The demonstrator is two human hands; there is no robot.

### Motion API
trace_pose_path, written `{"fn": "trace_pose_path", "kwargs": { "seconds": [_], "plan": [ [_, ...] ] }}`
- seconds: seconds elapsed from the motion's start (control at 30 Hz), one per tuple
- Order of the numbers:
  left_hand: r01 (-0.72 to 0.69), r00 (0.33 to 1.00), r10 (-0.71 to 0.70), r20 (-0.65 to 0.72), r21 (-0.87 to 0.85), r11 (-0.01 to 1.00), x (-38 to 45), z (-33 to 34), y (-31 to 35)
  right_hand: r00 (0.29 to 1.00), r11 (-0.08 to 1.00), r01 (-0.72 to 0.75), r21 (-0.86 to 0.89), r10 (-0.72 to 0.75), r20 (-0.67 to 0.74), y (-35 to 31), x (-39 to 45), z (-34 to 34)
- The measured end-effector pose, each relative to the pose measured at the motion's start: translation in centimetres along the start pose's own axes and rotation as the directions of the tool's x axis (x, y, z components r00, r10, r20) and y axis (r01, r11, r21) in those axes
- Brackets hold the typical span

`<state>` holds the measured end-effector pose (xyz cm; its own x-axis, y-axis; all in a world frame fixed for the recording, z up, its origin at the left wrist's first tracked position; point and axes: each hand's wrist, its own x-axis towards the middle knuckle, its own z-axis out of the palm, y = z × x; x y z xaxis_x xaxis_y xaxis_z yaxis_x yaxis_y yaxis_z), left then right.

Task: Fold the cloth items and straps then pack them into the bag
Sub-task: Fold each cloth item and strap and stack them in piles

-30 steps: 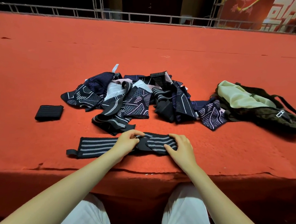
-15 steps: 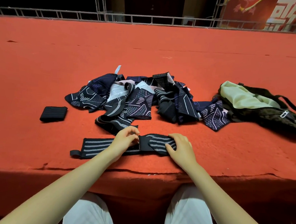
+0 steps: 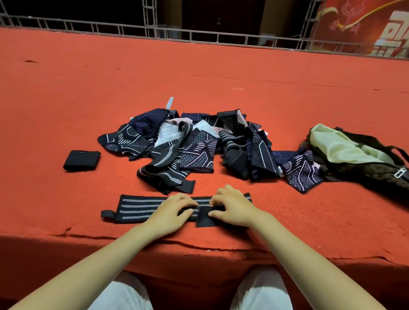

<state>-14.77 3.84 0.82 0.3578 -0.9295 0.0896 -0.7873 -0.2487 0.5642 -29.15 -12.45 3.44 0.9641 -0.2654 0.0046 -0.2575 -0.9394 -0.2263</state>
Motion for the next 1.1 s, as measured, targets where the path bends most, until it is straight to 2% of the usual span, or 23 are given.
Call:
{"fn": "trace_pose_path", "kwargs": {
  "seconds": [0.13, 0.2, 0.27, 0.33, 0.43, 0.53, 0.63, 0.7, 0.77, 0.97, 1.03, 1.1],
  "plan": [
    [-0.023, 0.999, 0.024, -0.032, 0.032, 0.999, -0.2, 0.2, -0.1, 0.994, 0.958, 0.101, 0.270, -0.085, -0.069, 0.6, -0.6, 0.0],
    [-0.025, 0.998, 0.029, -0.048, 0.072, 0.997, 0.1, 0.2, 0.2, 0.998, 0.871, 0.029, 0.490, 0.006, -0.070, 0.9, -1.7, -0.4],
    [-0.008, 0.999, 0.013, -0.048, 0.110, 0.994, 0.4, 0.2, 0.5, 0.989, 0.729, -0.044, 0.684, 0.126, -0.071, 1.5, -3.0, -1.1],
    [0.014, 0.999, -0.010, -0.040, 0.116, 0.993, 0.6, 0.2, 0.5, 0.973, 0.673, -0.035, 0.739, 0.193, -0.129, 2.4, -3.9, -2.0],
    [0.032, 0.999, -0.032, -0.010, 0.047, 0.998, 0.9, 0.0, 0.5, 0.955, 0.693, 0.000, 0.721, 0.214, -0.206, 2.8, -3.9, -3.8],
    [0.048, 0.998, -0.050, -0.026, -0.083, 0.995, 1.1, -0.6, 0.8, 0.967, 0.792, 0.015, 0.610, 0.145, -0.211, 0.7, -1.8, -5.1],
    [0.135, 0.970, -0.191, -0.152, -0.316, 0.939, 0.5, -1.2, 1.7, 0.993, 0.895, 0.014, 0.446, 0.040, -0.111, -1.3, 1.2, -4.2],
    [0.177, 0.938, -0.277, -0.207, -0.402, 0.898, -0.2, -1.7, 2.2, 1.000, 0.926, -0.017, 0.376, 0.013, 0.012, -1.4, 2.7, -2.7],
    [0.181, 0.930, -0.298, -0.216, -0.437, 0.881, -0.9, -2.1, 2.2, 0.996, 0.929, -0.055, 0.366, 0.027, 0.080, -0.9, 3.2, -1.3],
    [0.246, 0.948, -0.291, -0.131, -0.282, 0.927, -0.8, -2.3, 1.7, 0.992, 0.979, -0.087, 0.185, 0.103, -0.076, 0.1, 2.0, 0.4],
    [0.254, 0.958, -0.273, -0.090, -0.175, 0.951, 0.0, -1.5, 1.8, 0.979, 0.973, -0.088, 0.214, 0.124, -0.162, 0.4, 1.0, 0.4],
    [0.157, 0.981, -0.152, -0.122, 0.029, 0.987, 0.7, -0.6, 2.1, 0.941, 0.946, -0.109, 0.305, 0.197, -0.275, 1.1, -0.4, 0.3]
  ]
}}
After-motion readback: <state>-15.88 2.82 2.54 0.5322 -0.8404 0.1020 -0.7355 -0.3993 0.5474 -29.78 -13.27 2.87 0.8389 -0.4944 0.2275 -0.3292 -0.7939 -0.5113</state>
